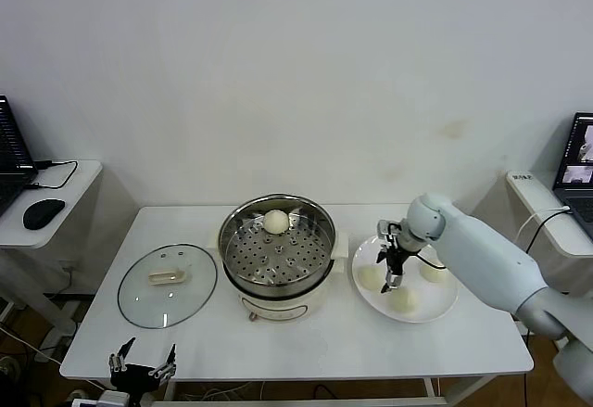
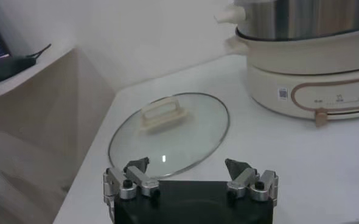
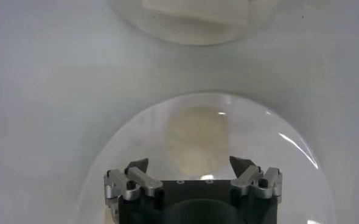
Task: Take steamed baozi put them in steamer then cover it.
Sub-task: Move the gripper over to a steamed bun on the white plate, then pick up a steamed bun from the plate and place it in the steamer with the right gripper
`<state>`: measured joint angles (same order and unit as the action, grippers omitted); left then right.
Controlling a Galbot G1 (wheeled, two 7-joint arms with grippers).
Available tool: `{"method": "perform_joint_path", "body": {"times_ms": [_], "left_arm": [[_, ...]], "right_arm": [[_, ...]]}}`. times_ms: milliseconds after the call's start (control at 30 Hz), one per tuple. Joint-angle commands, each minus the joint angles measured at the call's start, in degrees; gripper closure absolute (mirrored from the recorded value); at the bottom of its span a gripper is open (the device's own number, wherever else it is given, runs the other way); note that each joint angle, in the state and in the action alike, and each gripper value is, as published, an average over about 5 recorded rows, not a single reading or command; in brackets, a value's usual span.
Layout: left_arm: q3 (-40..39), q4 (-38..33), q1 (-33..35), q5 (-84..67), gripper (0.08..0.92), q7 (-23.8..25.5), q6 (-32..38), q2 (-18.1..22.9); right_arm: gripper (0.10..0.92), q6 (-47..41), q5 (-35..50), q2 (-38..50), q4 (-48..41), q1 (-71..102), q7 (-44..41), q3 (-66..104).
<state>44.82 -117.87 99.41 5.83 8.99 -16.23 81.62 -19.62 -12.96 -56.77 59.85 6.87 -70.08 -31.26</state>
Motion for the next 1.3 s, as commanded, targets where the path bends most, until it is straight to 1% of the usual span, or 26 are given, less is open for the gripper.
{"method": "perform_joint_path", "body": {"times_ms": [33, 433, 533, 733, 833, 1067, 1300], "left_arm": [[0.02, 0.09, 0.05, 0.01, 0.177, -0.03, 0.04, -0.03], [1.2, 0.82, 0.77, -0.55, 0.177, -0.3, 0.09, -0.07], [1.13, 0.76, 0.72, -0.54, 0.177, -0.28, 0.08, 0.24], [0.88, 0.74, 0.5, -0.48, 0.177, -0.27, 0.05, 0.31], [0.79, 0.83, 0.11, -0.45, 0.177, -0.23, 0.0, 0.34], [0.42, 0.52, -0.39, -0.37, 0.177, -0.27, -0.06, 0.36], [1.17, -2.09, -0.28, -0.15, 0.177, 0.47, -1.52, 0.17]], "right_arm": [[0.203, 0.17, -0.34, -1.32, -1.58, 0.82, 0.78, 0.24], [0.21, 0.35, 0.74, -1.74, -2.91, 0.75, 0.51, 0.29], [0.263, 0.23, 1.44, -1.81, -3.07, 0.77, 0.73, 0.32], [0.429, 0.24, 1.74, -1.47, -3.22, 0.41, 0.55, 0.67], [0.48, 0.16, 1.92, -0.91, -3.05, -0.13, 0.15, 1.11], [0.529, -1.24, 4.68, 3.1, 0.53, -5.02, -1.92, 0.15], [0.533, -4.28, 14.54, 6.53, 6.13, -21.85, -4.25, -11.95]]}}
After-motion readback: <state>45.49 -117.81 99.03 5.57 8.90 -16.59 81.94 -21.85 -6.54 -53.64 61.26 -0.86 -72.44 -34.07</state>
